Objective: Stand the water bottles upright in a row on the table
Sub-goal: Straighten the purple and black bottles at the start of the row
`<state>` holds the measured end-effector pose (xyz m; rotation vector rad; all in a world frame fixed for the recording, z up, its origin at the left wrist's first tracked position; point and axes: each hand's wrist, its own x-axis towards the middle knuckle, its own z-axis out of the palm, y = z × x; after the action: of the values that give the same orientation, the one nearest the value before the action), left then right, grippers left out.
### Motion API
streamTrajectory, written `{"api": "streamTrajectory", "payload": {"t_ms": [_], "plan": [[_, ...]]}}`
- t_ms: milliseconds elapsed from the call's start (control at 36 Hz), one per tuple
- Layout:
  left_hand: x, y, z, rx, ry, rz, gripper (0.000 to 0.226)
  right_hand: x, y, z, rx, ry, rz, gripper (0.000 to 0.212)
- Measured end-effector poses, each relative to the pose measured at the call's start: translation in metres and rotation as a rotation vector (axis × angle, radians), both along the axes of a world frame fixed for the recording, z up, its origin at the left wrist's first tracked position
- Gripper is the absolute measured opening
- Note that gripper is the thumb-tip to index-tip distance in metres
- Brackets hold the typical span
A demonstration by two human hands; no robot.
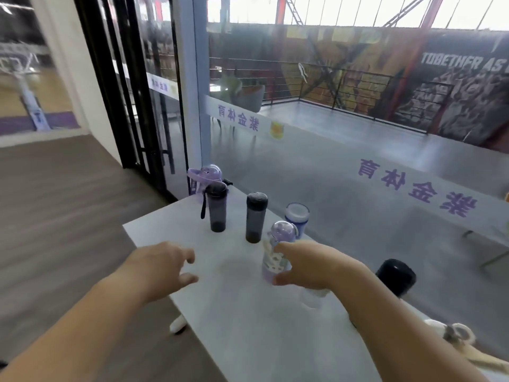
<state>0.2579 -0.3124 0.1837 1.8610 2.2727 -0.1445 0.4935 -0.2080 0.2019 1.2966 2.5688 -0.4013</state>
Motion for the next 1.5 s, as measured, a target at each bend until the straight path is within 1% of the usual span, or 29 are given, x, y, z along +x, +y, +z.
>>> {"api": "streamTrajectory", "payload": {"t_ms": [111,167,222,333,417,528,667,778,861,972,1056,1111,1194,1361,1500], "plan": [[-0.037,0.025,-0.006,-0.014,0.015,0.017,0.041,-0.036,0.030,-0.006,-0.007,-0.001,0.028,0.062],[-0.056,0.044,-0.009,-0.023,0.024,0.018,0.041,-0.055,0.048,-0.009,-0.013,-0.002,0.033,0.068],[-0.075,0.067,-0.011,-0.025,0.027,0.016,0.041,-0.074,0.070,-0.011,-0.013,-0.002,0.049,0.069],[-0.107,0.117,-0.016,-0.036,0.035,0.009,0.040,-0.109,0.115,-0.014,-0.016,0.038,0.064,0.063],[-0.130,0.150,-0.020,-0.049,0.026,-0.006,0.040,-0.134,0.144,-0.015,-0.014,0.067,0.064,0.066],[-0.157,0.179,-0.025,-0.056,0.013,-0.016,0.040,-0.161,0.172,-0.020,-0.012,0.085,0.047,0.063],[-0.183,0.205,-0.033,-0.044,-0.051,-0.012,0.038,-0.184,0.193,-0.023,-0.041,0.082,0.023,0.060],[-0.204,0.232,-0.043,-0.013,-0.081,-0.052,0.035,-0.200,0.209,-0.028,-0.030,0.091,-0.020,0.061],[-0.223,0.257,-0.048,0.030,-0.085,-0.106,0.033,-0.212,0.220,-0.033,-0.006,0.102,-0.068,0.057],[-0.245,0.295,-0.049,0.171,-0.080,-0.222,0.029,-0.232,0.234,-0.037,0.026,0.102,-0.150,0.058],[-0.257,0.325,-0.048,0.267,-0.119,-0.303,0.028,-0.247,0.245,-0.039,0.054,0.117,-0.263,0.059],[-0.264,0.346,-0.049,0.283,-0.141,-0.361,0.027,-0.256,0.249,-0.043,0.069,0.136,-0.340,0.058],[-0.273,0.376,-0.053,0.256,-0.185,-0.410,0.025,-0.268,0.254,-0.051,0.077,0.160,-0.425,0.057],[-0.277,0.431,-0.071,0.184,-0.260,-0.515,0.036,-0.287,0.256,-0.069,0.013,0.162,-0.514,0.063],[-0.273,0.467,-0.083,0.109,-0.167,-0.588,0.057,-0.294,0.260,-0.082,-0.072,0.163,-0.497,0.069]]}}
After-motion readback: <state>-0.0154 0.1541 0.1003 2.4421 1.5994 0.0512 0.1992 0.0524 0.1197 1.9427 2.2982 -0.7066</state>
